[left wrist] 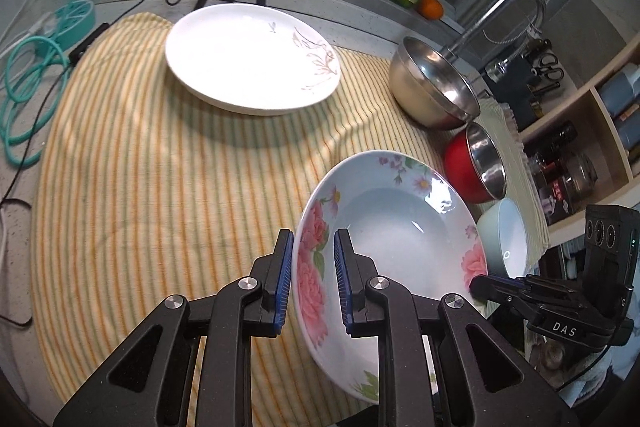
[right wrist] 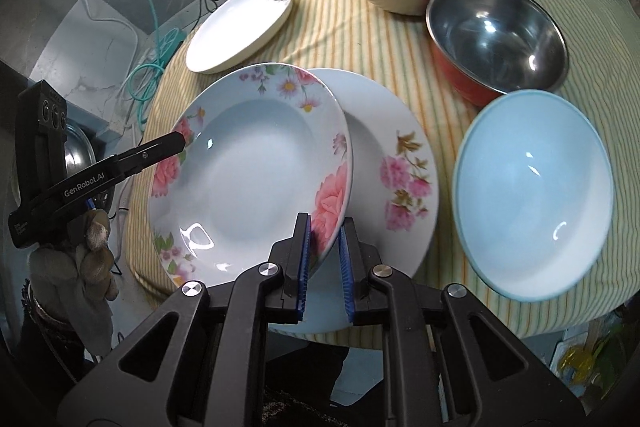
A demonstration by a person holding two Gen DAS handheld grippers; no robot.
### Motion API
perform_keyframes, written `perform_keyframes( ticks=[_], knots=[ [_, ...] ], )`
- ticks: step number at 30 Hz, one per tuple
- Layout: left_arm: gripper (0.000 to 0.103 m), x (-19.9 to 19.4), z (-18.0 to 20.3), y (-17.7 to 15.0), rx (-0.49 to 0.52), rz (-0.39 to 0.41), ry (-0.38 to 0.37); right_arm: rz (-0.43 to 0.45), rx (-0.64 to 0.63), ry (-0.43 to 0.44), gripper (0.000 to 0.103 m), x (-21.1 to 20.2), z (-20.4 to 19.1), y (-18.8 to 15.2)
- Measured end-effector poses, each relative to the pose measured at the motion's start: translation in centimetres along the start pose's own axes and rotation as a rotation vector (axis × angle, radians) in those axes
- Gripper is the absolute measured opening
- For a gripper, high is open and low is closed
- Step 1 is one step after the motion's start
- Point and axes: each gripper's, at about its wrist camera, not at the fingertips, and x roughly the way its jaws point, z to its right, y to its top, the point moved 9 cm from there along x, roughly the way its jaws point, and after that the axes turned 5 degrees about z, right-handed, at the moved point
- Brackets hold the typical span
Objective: Organize plates and bowls
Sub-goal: 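Lift the rose plate and lower it onto the pink-blossom deep plate, then open the right gripper to release the rose plate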
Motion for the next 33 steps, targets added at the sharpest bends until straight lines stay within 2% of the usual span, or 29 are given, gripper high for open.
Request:
perform_keyframes(
  ticks=[17, 27, 33],
  knots=[
    [0.017, 2.8, 2.7, -0.3, 0.124, -0.056, 0.013, -0.020, 0.049, -0.051, 0.016, -0.3, 3.0, -1.7],
    [0.017, 3.3, 2.6, -0.1, 0.154, -0.053, 0.044, -0.028, 0.027, -0.061, 0.017, 0.0, 2.8, -1.6],
    [0.017, 3.3, 2.6, 0.0, 0.185, -0.052, 0.064, -0.037, -0.015, -0.078, 0.023, 0.3, 2.2, -1.6]
  ],
)
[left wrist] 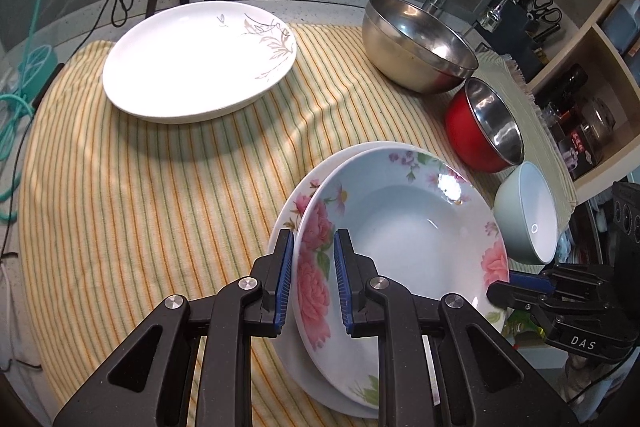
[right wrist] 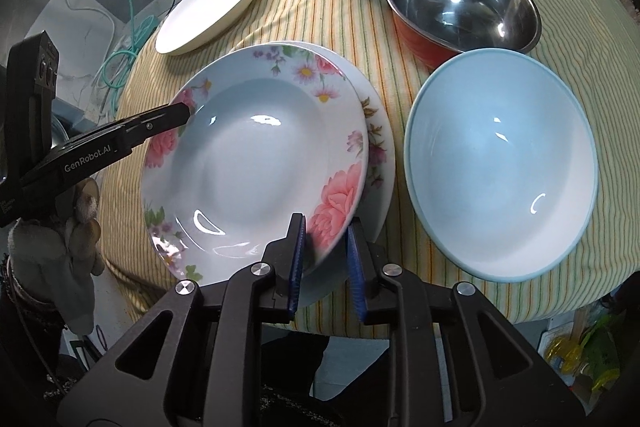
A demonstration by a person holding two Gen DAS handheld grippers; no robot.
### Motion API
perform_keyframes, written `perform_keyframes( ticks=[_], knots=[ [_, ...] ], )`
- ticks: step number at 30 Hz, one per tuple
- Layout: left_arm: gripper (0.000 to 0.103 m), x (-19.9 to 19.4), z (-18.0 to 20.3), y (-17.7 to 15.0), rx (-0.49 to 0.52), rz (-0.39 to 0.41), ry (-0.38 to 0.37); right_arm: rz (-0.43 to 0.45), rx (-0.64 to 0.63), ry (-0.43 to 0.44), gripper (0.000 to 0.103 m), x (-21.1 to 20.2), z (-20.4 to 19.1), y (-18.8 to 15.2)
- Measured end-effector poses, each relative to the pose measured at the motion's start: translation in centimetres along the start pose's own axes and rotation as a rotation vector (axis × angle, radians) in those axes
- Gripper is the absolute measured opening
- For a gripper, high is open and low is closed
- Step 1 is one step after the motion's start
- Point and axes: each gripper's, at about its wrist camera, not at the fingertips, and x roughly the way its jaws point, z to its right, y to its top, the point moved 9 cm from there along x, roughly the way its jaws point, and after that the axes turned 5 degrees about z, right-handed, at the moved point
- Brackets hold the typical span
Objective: Organize plates and bowls
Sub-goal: 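Open the right gripper to release the rose plate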
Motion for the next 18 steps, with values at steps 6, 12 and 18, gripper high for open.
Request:
perform_keyframes(
  ticks=[6, 12, 18],
  knots=[
    [0.019, 0.0, 0.0, 0.1, 0.014, 0.004, 0.012, 0.001, -0.030, -0.017, 0.024, 0.1, -0.3, 0.1],
    [0.020, 0.0, 0.0, 0.2, 0.013, 0.004, 0.008, -0.002, -0.027, -0.026, 0.025, 0.1, -0.1, 0.2],
    [0.023, -0.5, 0.0, 0.4, 0.003, 0.015, -0.008, 0.045, -0.044, -0.032, 0.047, -1.3, -0.6, 0.8]
  ],
)
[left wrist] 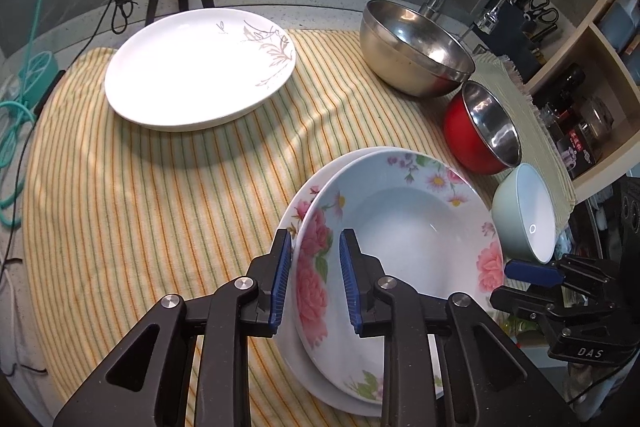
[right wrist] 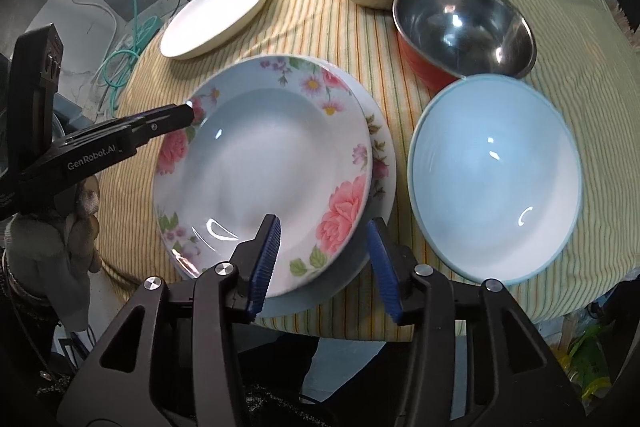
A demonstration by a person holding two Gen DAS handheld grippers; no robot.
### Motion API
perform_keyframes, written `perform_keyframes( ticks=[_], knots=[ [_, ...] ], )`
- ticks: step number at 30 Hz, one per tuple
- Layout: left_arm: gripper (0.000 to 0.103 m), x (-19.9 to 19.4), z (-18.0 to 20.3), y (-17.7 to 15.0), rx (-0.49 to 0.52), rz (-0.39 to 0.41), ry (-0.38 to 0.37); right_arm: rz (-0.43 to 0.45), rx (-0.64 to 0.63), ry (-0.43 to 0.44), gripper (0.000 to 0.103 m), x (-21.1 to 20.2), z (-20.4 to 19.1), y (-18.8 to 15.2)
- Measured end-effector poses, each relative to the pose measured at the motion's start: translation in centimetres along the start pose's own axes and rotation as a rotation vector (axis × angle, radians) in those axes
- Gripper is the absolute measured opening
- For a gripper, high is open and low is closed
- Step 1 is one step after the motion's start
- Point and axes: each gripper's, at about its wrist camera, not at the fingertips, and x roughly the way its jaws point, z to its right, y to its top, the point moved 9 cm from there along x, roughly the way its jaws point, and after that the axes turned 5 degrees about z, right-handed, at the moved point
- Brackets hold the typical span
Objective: Organize plates and bowls
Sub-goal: 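Open the right gripper to release the rose plate, then move the right gripper to the white brown-branch plate rim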
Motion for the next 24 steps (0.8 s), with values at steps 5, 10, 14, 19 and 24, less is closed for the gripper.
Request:
perform_keyframes(
  ticks=[5, 10, 14, 19, 24],
  knots=[
    [0.025, -0.8, -1.0, 0.5, -0.043, 0.018, -0.019, 0.044, -0.016, 0.028, 0.047, -1.1, -1.4, 1.4],
    [0.031, -1.8, -2.8, 1.2, -0.099, 0.044, -0.021, 0.073, -0.023, 0.060, 0.047, -1.3, -2.7, 3.4],
    [0.036, -2.5, -4.6, 2.0, -0.138, 0.066, -0.011, 0.096, -0.037, 0.078, 0.048, -1.1, -3.8, 5.1],
    [0.037, -3.2, -6.8, 3.1, -0.176, 0.093, 0.005, 0.106, -0.025, 0.123, 0.048, -0.4, -4.9, 7.4],
    [0.037, -3.6, -9.3, 5.0, -0.209, 0.123, 0.013, 0.129, -0.017, 0.156, 0.055, 0.5, -6.0, 9.9]
  ],
)
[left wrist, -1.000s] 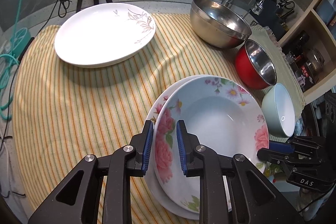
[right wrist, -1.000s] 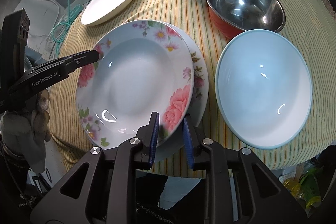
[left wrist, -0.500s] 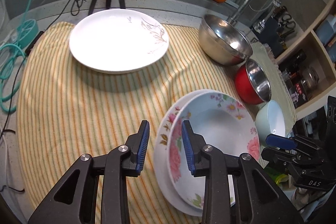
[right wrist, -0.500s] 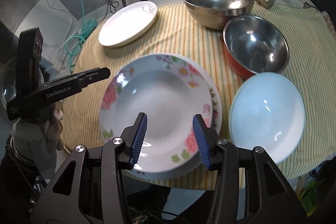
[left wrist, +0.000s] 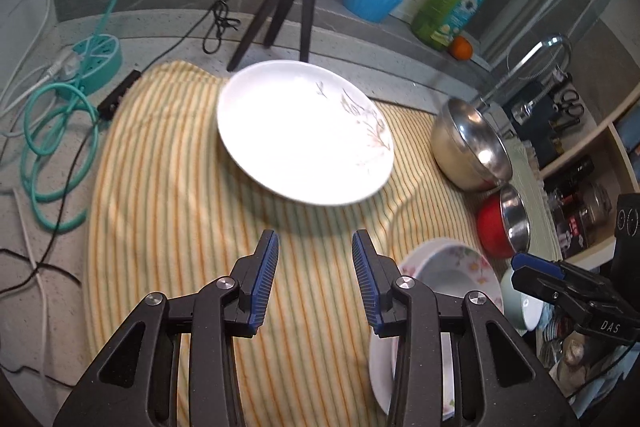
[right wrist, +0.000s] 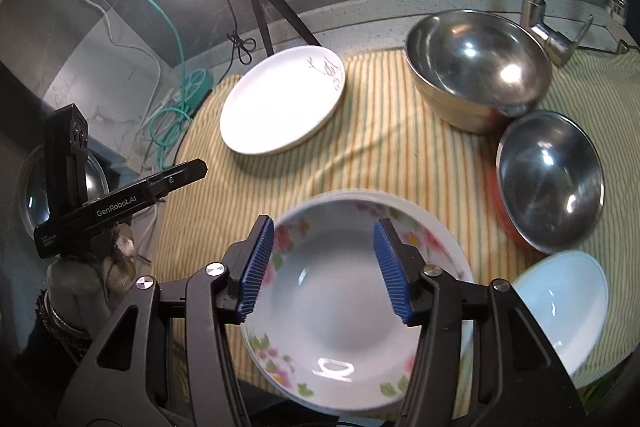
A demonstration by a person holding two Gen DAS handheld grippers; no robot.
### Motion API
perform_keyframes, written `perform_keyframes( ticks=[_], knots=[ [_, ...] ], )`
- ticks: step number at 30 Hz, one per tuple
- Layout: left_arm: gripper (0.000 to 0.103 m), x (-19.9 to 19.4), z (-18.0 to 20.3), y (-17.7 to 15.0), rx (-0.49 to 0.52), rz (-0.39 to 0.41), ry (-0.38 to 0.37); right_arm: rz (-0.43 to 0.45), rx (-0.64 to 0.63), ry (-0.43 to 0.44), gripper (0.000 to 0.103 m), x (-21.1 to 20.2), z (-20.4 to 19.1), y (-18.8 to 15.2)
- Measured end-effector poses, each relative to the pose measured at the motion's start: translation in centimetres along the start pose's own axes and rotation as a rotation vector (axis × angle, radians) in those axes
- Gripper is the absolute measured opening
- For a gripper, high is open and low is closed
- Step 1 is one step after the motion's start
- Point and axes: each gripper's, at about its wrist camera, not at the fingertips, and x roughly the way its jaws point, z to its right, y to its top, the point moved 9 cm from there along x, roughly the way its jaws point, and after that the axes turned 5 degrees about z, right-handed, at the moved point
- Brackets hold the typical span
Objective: Organize plates and bowls
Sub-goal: 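Move the right gripper to the white brown-branch plate rim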
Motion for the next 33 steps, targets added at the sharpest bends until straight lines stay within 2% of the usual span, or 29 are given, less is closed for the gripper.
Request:
perform_keyframes(
  ticks=[8, 16, 20, 24, 31, 33],
  knots=[
    [0.037, 1.1, -3.5, 4.8, -0.030, 0.049, 0.030, -0.006, 0.063, 0.028, 0.055, 3.7, 0.0, 3.0],
    [0.037, 4.3, -6.5, 7.7, -0.068, 0.026, 0.031, -0.023, 0.072, -0.001, 0.055, 7.4, 0.5, 5.2],
    [0.037, 6.0, -6.9, 8.4, -0.088, -0.004, 0.008, -0.044, 0.083, -0.013, 0.055, 9.2, 1.0, 6.0],
    [0.037, 7.3, -7.5, 8.7, -0.093, -0.022, 0.018, -0.065, 0.095, -0.019, 0.055, 10.8, 1.5, 6.6],
    [0.036, 8.6, -7.5, 9.1, -0.075, -0.043, 0.020, -0.096, 0.109, -0.027, 0.039, 12.4, 1.7, 7.2],
    [0.033, 9.0, -7.6, 9.2, -0.074, -0.048, 0.020, -0.103, 0.109, -0.030, 0.036, 12.8, 1.7, 7.2]
  ],
)
